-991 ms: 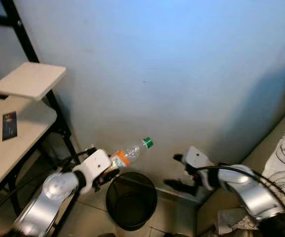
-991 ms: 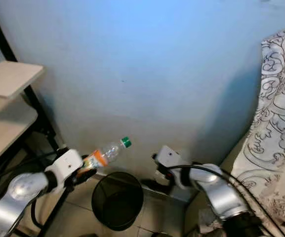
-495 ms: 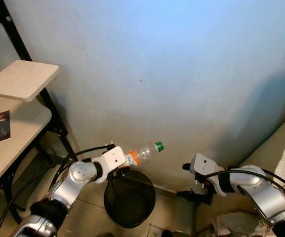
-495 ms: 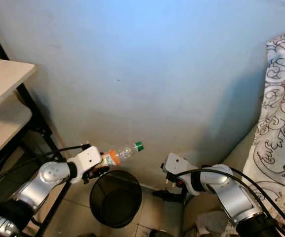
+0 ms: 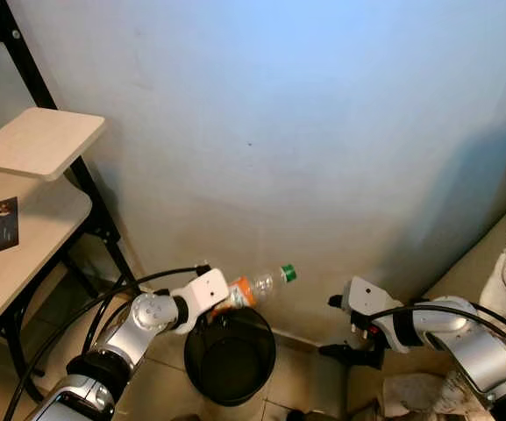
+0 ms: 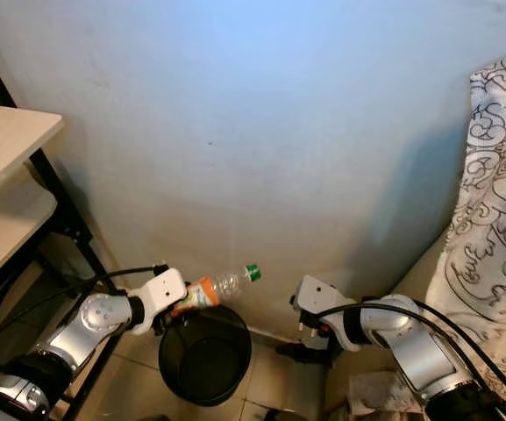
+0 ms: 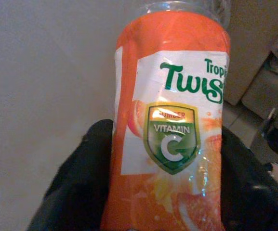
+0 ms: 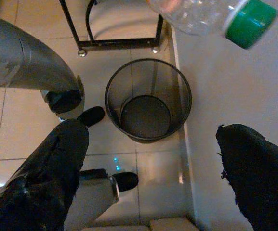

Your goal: Clean up the room

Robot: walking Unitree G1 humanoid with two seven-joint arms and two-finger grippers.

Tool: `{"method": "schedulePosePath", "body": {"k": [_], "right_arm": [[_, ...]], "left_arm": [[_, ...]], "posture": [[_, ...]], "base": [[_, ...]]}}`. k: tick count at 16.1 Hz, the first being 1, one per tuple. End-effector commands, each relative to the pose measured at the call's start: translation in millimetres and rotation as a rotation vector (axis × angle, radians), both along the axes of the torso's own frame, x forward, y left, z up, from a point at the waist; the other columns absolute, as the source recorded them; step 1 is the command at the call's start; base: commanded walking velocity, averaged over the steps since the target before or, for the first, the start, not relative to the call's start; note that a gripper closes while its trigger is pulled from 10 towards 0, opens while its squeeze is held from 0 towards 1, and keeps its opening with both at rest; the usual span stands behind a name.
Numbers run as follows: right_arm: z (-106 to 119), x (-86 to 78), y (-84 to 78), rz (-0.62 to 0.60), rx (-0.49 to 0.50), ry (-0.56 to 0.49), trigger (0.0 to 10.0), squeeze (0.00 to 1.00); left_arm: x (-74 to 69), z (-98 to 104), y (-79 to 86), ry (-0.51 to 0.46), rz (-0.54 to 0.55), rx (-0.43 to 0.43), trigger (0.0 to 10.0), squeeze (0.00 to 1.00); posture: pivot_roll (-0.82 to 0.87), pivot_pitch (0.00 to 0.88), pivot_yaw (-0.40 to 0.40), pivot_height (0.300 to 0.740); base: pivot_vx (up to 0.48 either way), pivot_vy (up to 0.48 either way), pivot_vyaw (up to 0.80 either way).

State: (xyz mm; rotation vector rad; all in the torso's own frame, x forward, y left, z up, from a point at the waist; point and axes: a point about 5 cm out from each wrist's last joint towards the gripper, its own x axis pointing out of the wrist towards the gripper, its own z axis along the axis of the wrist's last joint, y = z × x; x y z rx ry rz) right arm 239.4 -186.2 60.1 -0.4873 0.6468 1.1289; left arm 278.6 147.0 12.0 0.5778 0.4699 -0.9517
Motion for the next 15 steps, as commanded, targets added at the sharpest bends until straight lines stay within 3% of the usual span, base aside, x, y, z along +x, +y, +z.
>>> {"method": "schedulePosePath", "body": {"k": [1,15], "right_arm": [[0.8,0.2,-4.2,0.004,-0.018,-0.005,10.0,0.00],[7.5,4.9,2.7,0.017,-0.010,-0.012,10.0,0.00]], "left_arm": [[2.1,1.8,-1.3,-0.009,-0.021,0.006,10.0,1.00],[-16.2,-12.5,9.8,0.074,-0.041,0.002,10.0,1.00]], "posture": [[0.01,0.067,0.003,0.740],[0.02,0.065,-0.008,0.740]], "base": [[0.000,0.000,0.00],[0.000,0.000,0.00]]}}
